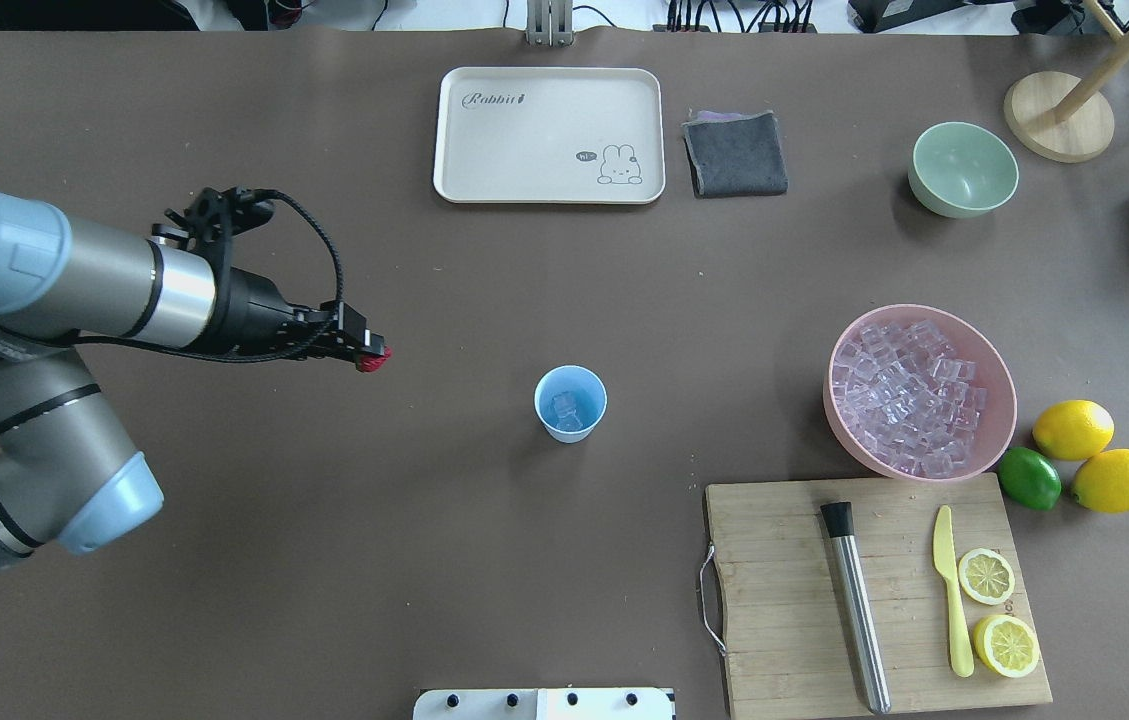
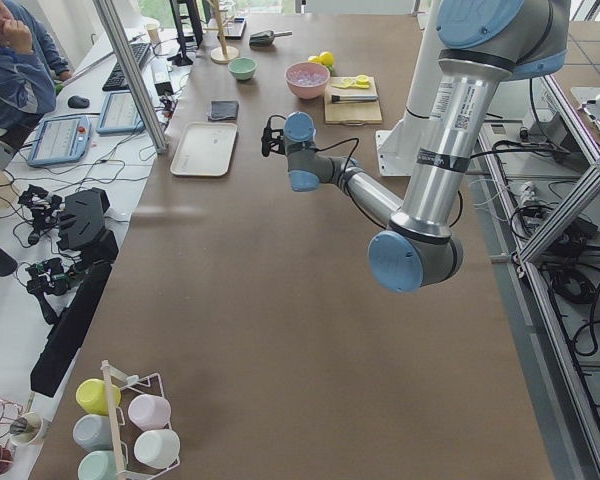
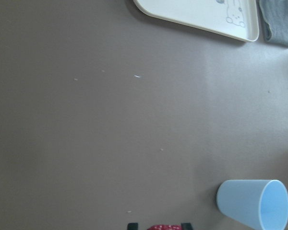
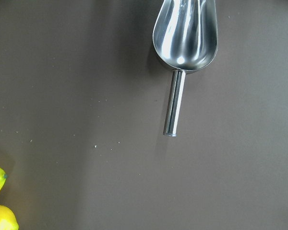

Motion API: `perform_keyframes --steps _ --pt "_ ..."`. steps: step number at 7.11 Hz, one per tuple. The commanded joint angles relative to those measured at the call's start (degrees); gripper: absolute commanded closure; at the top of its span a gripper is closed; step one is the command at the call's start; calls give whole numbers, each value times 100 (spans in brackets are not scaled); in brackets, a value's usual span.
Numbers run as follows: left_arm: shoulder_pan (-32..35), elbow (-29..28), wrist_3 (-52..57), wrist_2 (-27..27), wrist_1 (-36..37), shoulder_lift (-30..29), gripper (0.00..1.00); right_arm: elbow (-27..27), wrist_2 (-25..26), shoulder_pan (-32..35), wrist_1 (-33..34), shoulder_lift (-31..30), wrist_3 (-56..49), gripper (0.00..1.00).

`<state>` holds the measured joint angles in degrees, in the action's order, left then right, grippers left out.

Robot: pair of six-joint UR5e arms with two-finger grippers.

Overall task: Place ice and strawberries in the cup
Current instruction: 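Carry the strawberry with the left gripper over the blue cup and release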

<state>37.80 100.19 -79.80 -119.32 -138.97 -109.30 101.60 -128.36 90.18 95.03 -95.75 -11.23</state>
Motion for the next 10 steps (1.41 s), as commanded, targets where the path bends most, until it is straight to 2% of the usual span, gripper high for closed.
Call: perform_keyframes --steps 1,3,5,9,10 --pt "-833 -26 -674 881 10 -634 100 -43 -137 -1 7 -5 147 0" --pt "-1265 -139 -747 1506 236 -995 100 -44 -128 -1 -19 -23 130 0" --pt "-1319 -463 -747 1701 388 -1452 100 -44 -137 -1 -37 -49 130 0" --pt "-1100 -684 -598 1702 397 -1427 100 -44 -119 -1 -46 -14 130 0" --pt "-1117 -702 -598 1702 379 -1419 3 -44 -128 -1 -46 -14 130 0"
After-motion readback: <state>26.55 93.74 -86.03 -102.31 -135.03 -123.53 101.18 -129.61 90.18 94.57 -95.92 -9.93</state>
